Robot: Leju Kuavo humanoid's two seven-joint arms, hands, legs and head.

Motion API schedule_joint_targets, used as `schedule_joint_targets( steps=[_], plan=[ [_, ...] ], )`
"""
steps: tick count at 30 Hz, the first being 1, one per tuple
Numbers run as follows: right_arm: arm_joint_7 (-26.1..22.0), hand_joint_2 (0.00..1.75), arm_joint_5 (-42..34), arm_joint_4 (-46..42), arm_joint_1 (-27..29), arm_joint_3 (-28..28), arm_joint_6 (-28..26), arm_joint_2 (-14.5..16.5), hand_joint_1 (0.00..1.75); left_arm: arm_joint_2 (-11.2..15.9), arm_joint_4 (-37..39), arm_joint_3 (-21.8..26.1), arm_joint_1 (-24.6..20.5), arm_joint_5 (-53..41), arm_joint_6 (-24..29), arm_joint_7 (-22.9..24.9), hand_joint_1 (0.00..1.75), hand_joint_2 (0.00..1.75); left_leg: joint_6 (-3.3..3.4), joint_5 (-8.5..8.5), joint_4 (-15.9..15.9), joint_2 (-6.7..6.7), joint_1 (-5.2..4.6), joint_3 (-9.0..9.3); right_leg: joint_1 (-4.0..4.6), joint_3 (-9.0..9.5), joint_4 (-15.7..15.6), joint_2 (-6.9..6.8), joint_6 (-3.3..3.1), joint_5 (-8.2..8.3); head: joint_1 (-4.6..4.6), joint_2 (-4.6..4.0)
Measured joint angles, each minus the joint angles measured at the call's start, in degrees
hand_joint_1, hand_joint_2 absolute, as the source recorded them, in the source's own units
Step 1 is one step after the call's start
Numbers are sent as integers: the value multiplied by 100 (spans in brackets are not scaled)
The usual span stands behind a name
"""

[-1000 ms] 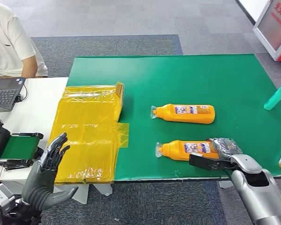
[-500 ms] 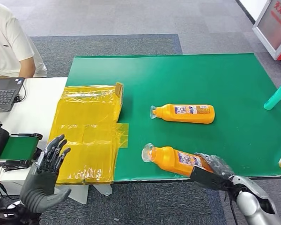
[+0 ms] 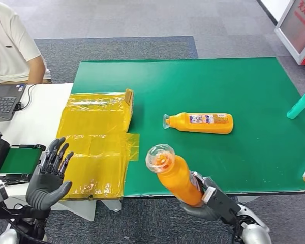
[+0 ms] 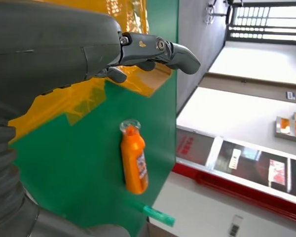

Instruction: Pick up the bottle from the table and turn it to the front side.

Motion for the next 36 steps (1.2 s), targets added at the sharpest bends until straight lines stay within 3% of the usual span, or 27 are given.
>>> schedule_joint_targets(
  steps=[6,13,24,36],
  plan=[
    [4,175,63,-105,-188,168,-107,583,175,-78,399,-397,-208,208,-3,177,0,175,-1,3,0,0,1,-2,1,-3,1,1,-1,0,1,0],
    [184,175,357,-93,-376,211,-292,1005,175,30,714,-1225,-353,119,-17,173,0,175,-1,2,0,0,0,-12,0,-12,1,0,0,0,1,0],
    [329,175,860,-3,-583,360,-441,1171,175,348,851,-2076,-757,-625,53,7,0,175,-3,5,0,0,1,-15,2,-15,2,0,-1,1,1,0],
    [188,175,1156,94,-501,610,-518,1199,175,656,621,-2329,-1501,-2114,311,-199,0,175,-4,8,0,0,1,-16,2,-17,4,0,-2,1,0,0]
  ],
)
